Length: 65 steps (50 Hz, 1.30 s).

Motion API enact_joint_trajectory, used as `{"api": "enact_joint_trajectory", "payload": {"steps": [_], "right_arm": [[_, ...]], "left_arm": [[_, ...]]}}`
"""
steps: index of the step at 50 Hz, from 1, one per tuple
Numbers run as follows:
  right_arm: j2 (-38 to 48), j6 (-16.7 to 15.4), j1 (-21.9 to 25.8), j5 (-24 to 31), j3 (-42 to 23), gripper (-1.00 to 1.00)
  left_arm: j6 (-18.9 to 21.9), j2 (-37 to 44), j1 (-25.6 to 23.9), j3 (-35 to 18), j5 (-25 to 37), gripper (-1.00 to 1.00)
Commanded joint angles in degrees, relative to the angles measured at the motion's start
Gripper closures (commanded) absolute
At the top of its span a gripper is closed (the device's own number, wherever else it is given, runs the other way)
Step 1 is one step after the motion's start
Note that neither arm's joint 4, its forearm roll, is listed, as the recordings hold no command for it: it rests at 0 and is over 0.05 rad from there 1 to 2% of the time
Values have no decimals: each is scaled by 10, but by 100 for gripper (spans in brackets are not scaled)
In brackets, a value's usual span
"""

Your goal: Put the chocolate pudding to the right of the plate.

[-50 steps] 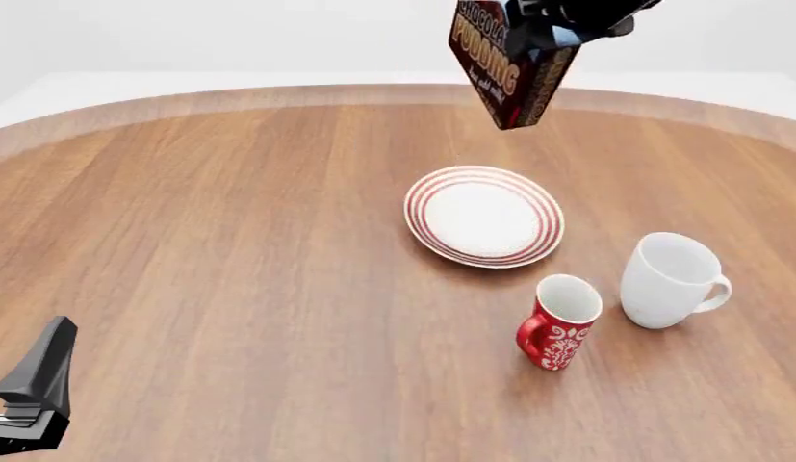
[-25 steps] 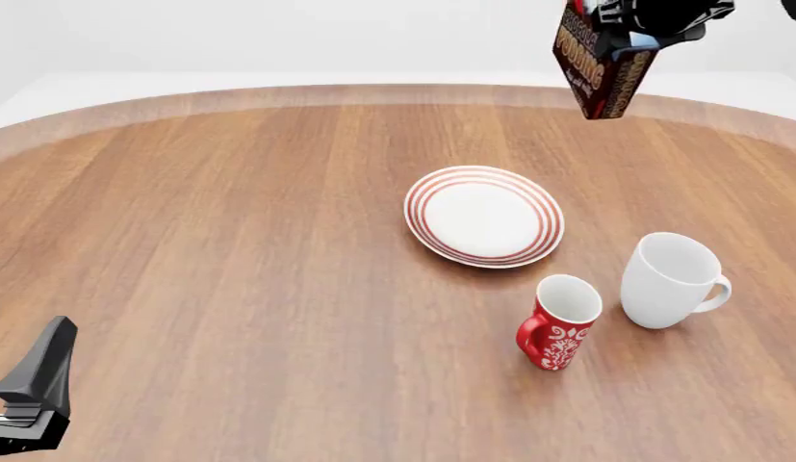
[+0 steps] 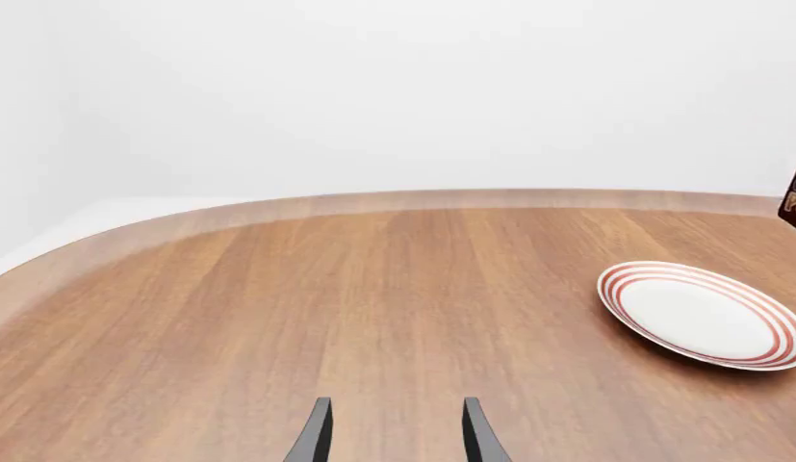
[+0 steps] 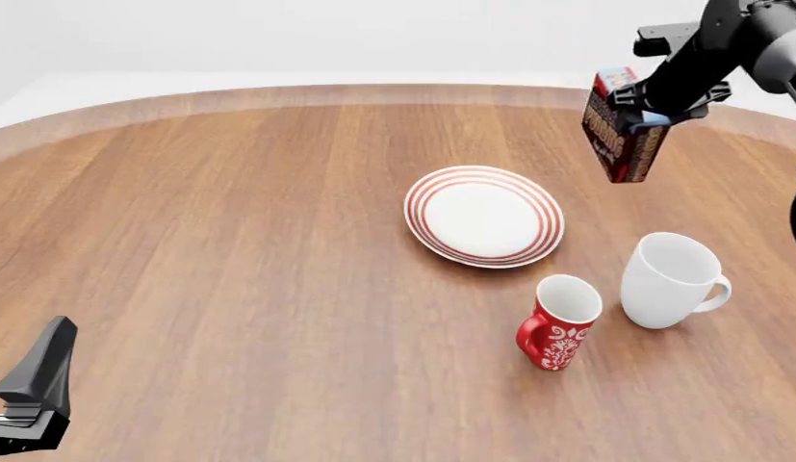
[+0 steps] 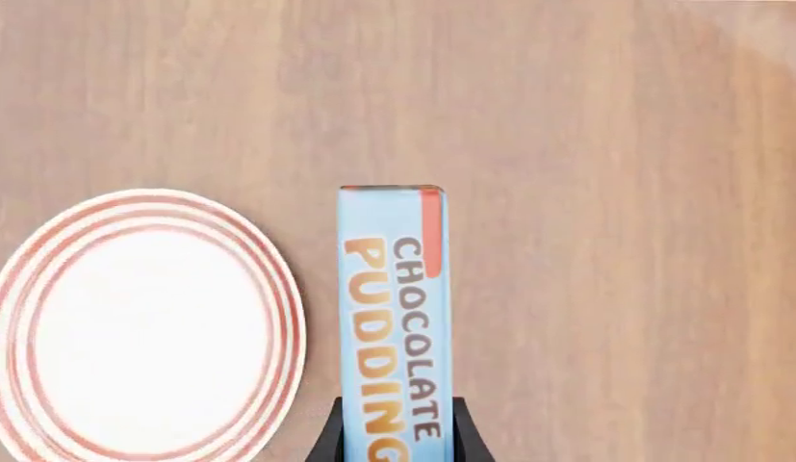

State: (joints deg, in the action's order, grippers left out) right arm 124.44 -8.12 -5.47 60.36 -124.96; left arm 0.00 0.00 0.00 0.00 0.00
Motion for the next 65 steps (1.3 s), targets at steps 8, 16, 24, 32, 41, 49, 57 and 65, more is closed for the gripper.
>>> {"api": "enact_joint_trajectory", "payload": {"steps": [8,16,24,32,41,49,57,65], "right_arm": [[26,6,-41,-73,97,100],[29,-2,-59,-77,103,100],[28,-13,-71,-104,138,100],[34,-13,-81,-108,142,100],[47,-8,-77,-117,154,100],[2,50,-39,-48,86,-100],[-155,105,47,95,-82,-100],[-511,174,35,95,-194,-100]], "left_arm": [[0,0,0,0,0,-100],[0,0,0,0,0,-100],[0,0,0,0,0,-100],[0,0,0,0,0,-100],[0,0,0,0,0,-100],[0,0,0,0,0,-100],[0,0,0,0,0,-100],[0,0,0,0,0,-100]]}}
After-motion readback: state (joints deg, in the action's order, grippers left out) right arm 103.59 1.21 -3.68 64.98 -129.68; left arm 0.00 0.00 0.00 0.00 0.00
